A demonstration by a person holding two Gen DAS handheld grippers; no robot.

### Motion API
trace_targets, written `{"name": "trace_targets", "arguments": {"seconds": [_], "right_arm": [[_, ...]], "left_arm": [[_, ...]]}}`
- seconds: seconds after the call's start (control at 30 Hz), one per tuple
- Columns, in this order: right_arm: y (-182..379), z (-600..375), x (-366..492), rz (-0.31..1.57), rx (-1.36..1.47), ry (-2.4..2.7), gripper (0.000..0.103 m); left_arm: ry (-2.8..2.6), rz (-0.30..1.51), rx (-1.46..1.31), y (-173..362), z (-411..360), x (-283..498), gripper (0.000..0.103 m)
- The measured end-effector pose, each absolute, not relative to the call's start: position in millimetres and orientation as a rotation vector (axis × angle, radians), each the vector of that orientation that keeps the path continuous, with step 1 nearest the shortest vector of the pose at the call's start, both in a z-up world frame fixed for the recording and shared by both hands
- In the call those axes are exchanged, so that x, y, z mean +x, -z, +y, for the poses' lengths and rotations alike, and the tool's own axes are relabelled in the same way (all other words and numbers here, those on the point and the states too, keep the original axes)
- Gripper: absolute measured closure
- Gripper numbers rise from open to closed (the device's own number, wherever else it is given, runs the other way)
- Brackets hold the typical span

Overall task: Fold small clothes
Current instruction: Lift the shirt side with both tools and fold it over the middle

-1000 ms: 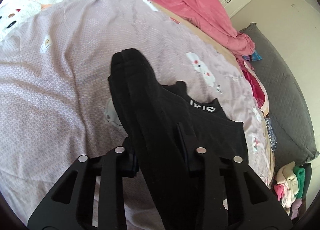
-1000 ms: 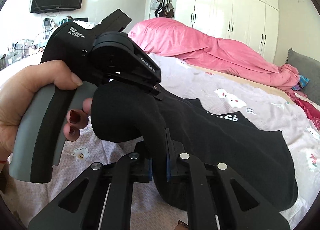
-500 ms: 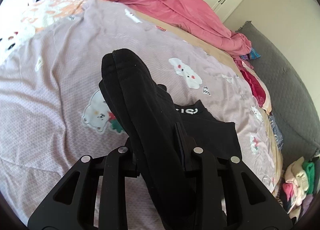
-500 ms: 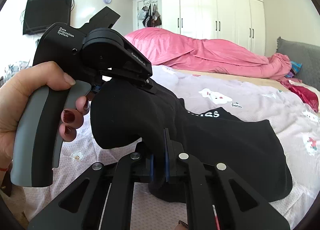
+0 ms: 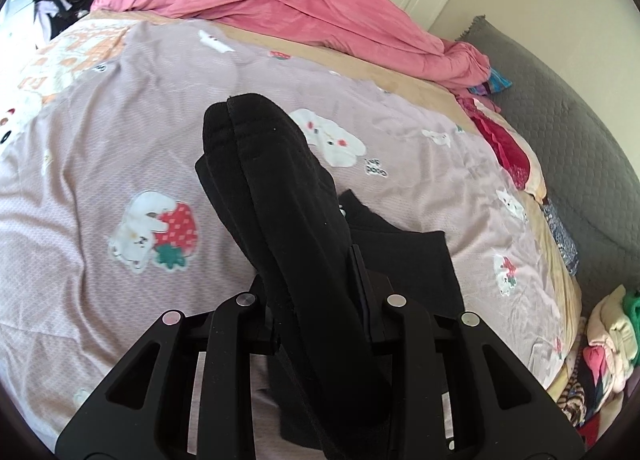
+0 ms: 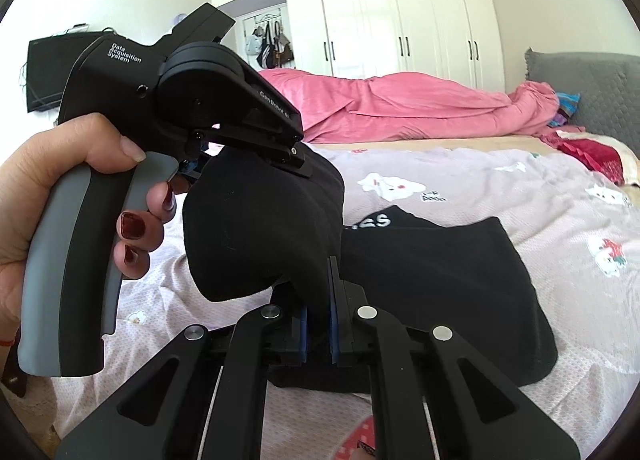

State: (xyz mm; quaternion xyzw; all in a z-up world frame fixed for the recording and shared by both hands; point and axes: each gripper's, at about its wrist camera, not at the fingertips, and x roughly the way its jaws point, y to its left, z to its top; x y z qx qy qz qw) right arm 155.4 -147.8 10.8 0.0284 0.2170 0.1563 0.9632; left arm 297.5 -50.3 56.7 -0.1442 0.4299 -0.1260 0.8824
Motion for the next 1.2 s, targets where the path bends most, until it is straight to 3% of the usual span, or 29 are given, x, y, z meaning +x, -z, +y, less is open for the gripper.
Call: {"name": "trace_targets", "arguments": {"seconds": [0.57,1.2], "right_arm": [[12,-204,154,0.492,0.193,-0.260,0.096],[26,-221,152,0.546,0.277,-0.203,0.096]], "left_arm": [[0.285,0.971,-0.192,-38,-129,310,0.084],[0.300,1.011,-0.107,-20,-171,321,0.077]]}}
